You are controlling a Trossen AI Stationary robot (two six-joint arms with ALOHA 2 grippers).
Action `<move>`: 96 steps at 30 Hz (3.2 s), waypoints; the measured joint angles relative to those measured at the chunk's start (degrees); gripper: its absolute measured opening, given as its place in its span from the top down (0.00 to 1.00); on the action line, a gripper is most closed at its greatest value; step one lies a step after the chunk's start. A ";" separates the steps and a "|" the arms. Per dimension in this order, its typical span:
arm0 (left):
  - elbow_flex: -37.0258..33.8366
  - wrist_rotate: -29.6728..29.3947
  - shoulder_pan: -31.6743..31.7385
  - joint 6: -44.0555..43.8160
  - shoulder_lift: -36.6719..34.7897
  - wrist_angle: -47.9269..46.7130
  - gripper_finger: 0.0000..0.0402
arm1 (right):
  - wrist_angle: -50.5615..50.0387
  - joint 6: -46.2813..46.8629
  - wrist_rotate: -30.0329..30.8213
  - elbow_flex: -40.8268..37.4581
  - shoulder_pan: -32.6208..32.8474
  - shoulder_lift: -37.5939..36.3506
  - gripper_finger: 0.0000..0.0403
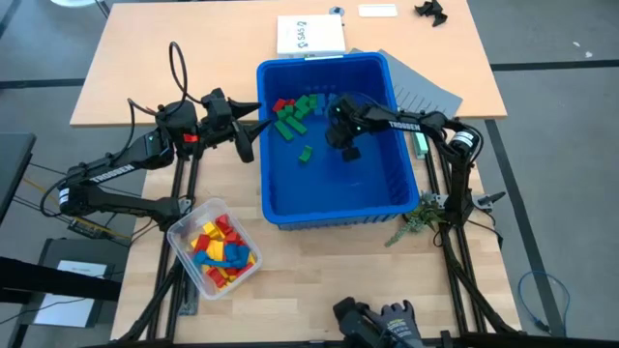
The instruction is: Sort Items/Unsort Items
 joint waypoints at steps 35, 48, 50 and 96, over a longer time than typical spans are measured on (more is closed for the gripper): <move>0.00 0.00 0.02 0.00 0.00 0.02 0.38 | 9.15 10.40 -0.43 -4.12 -2.02 3.76 0.60; 0.00 0.00 0.00 0.00 0.00 0.00 0.38 | 8.33 20.13 3.35 -4.12 -1.96 3.38 0.78; 0.00 0.00 0.01 -0.01 -0.01 0.02 0.38 | 7.87 20.10 4.01 -4.21 -1.59 2.81 0.78; 0.00 0.00 0.00 0.00 -0.02 0.02 0.38 | 46.82 69.72 -12.89 20.83 39.41 8.28 0.78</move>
